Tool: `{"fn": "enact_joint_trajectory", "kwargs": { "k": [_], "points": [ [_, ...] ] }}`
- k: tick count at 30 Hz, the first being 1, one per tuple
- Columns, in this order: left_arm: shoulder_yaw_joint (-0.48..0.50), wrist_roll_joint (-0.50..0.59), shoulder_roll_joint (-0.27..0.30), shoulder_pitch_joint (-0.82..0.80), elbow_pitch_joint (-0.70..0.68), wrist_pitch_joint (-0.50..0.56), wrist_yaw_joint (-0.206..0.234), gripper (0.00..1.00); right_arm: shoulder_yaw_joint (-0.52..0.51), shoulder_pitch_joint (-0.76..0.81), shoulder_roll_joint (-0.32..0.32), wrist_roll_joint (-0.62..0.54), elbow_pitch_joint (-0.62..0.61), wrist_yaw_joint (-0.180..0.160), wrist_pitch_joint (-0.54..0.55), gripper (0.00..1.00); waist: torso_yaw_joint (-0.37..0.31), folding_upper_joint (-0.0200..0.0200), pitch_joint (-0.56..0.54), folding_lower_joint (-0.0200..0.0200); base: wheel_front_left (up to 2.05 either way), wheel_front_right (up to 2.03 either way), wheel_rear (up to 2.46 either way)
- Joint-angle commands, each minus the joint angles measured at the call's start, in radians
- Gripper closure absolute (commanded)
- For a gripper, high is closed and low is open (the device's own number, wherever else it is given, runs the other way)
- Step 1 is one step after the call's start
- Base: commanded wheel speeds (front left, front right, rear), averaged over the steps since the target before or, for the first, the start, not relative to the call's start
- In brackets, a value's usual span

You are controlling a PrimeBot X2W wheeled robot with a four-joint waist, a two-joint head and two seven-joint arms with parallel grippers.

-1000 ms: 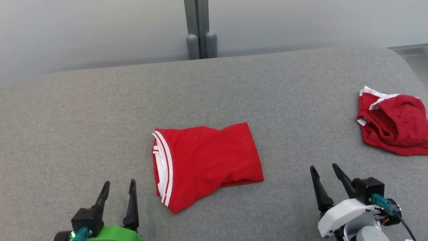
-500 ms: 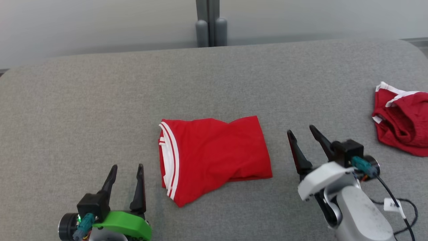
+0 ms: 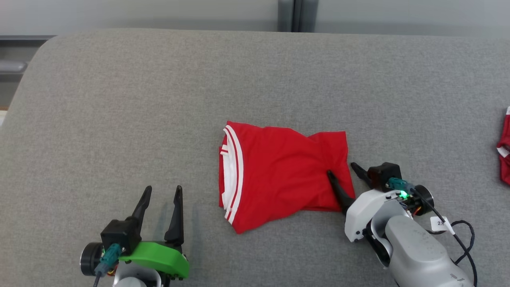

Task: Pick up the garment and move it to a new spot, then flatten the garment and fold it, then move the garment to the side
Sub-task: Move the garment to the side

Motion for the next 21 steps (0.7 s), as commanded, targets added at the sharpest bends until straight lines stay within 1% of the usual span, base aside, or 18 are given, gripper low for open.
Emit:
{"fn": "enact_joint_trajectory", "kwargs": {
  "k": [1, 5, 8, 14, 17, 21],
  "points": [
    [0.011, -0.002, 0.002, 0.006, 0.002, 0.000, 0.002, 0.00, 0.018, 0.022, -0.001, 0.012, 0.042, -0.001, 0.014, 1.00, -0.001, 0.0000, 0.003, 0.0000, 0.00, 0.00, 0.00],
    [0.027, 0.009, 0.002, 0.019, 0.001, 0.000, 0.002, 0.00, -0.012, 0.009, -0.007, 0.029, 0.067, -0.002, 0.006, 1.00, -0.044, 0.0000, -0.012, 0.0000, 0.00, 0.00, 0.00],
    [0.033, 0.015, 0.002, 0.032, -0.007, 0.000, 0.002, 0.00, -0.075, 0.019, -0.015, 0.017, 0.022, -0.005, 0.002, 1.00, -0.109, 0.0000, -0.027, 0.0000, 0.00, 0.00, 0.00],
    [0.011, 0.028, 0.002, 0.028, -0.020, 0.000, 0.002, 0.00, -0.165, 0.080, -0.006, -0.025, -0.052, -0.004, 0.000, 1.00, -0.273, 0.0000, -0.042, 0.0000, 0.00, 0.00, 0.00],
    [0.003, 0.037, 0.003, 0.025, -0.025, 0.000, 0.002, 0.00, -0.181, 0.104, -0.004, -0.031, -0.088, -0.003, 0.000, 1.00, -0.369, 0.0000, -0.040, 0.0000, 0.00, 0.00, 0.00],
    [-0.021, 0.045, 0.003, 0.022, -0.027, 0.000, 0.002, 0.00, -0.196, 0.134, -0.004, -0.031, -0.118, -0.003, -0.001, 1.00, -0.478, 0.0000, -0.035, 0.0000, 0.00, 0.00, 0.00]
  ]
}}
